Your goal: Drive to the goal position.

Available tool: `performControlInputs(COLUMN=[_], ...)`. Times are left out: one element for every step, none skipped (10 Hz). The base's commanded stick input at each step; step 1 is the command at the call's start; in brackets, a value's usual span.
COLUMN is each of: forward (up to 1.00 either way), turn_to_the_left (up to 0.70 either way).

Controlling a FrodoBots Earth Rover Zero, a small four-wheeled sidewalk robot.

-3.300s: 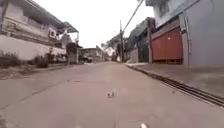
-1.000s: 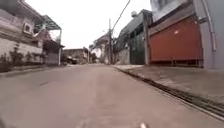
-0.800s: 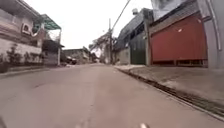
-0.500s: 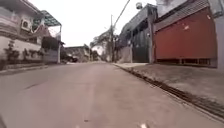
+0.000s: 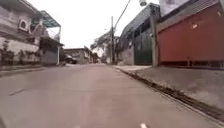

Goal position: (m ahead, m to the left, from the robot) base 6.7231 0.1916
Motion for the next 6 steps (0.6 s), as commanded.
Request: performControlInputs(forward=[1.00, 1.00, 1.00, 1.00, 1.00, 1.00], turn_to_the_left=[0.00, 0.00, 0.00, 0.00, 0.00, 0.00])
